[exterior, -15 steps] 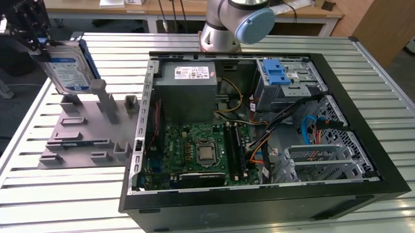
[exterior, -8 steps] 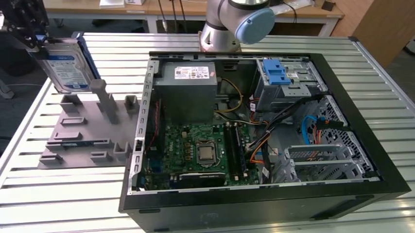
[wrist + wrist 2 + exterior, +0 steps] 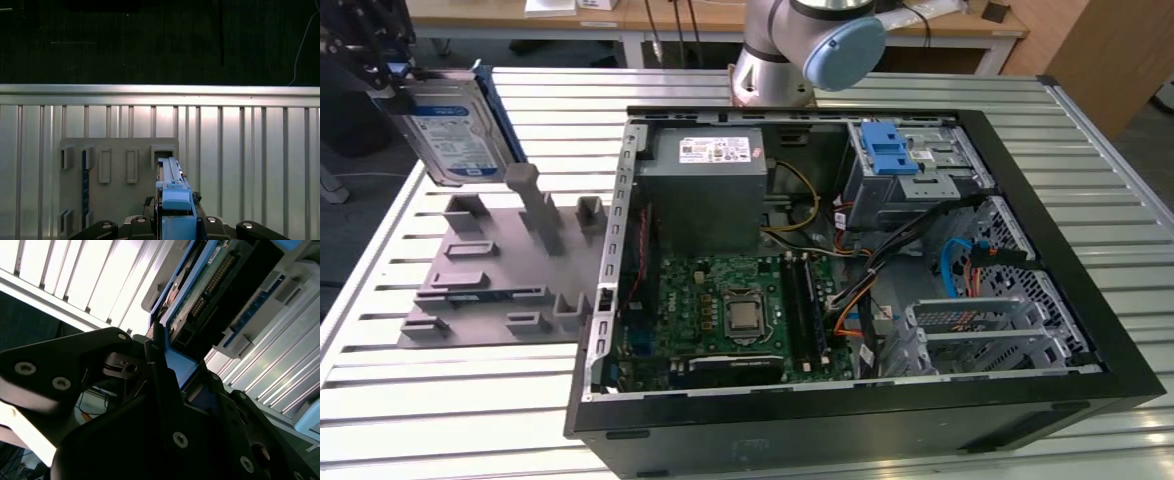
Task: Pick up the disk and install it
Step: 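Pick up the disk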
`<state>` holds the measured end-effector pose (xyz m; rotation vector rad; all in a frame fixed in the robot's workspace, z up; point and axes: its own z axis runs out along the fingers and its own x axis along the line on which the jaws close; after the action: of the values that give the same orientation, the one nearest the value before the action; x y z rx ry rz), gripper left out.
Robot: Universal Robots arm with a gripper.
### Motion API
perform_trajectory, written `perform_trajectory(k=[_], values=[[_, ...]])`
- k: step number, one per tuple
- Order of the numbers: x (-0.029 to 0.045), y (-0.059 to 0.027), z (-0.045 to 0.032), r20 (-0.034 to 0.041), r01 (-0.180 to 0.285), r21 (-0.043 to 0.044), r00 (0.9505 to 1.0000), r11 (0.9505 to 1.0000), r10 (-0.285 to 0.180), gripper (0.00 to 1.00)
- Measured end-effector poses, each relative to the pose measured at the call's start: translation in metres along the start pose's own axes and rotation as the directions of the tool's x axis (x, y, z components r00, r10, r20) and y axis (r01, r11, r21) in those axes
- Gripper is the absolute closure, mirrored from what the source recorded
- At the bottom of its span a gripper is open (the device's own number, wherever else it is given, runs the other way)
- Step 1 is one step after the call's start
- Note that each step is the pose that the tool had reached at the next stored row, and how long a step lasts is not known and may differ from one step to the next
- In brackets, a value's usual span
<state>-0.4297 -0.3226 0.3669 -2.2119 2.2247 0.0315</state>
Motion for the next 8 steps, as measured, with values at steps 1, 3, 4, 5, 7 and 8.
perform_trajectory(k=[1, 3, 4, 5, 7, 8], values=[[0.0, 0.0, -0.0013, 0.0, 0.0, 0.0, 1.0, 1.0, 0.0, 0.63], [0.0, 0.0001, -0.0033, 0.0, 0.0, 0.0001, 1.0, 1.0, 0.0, 0.63], [-0.0001, 0.0001, -0.0042, -0.0001, 0.0, 0.0, 1.0, 1.0, 0.0, 0.63], [-0.0001, 0.0001, -0.0053, 0.0, 0.0, 0.0, 1.0, 1.0, 0.0, 0.63], [-0.0001, 0.0001, -0.0079, 0.0, 0.0, -0.0001, 1.0, 1.0, 0.0, 0.63], [-0.0001, 0.0001, -0.0093, 0.0, 0.0, 0.0, 1.0, 1.0, 0.0, 0.63]])
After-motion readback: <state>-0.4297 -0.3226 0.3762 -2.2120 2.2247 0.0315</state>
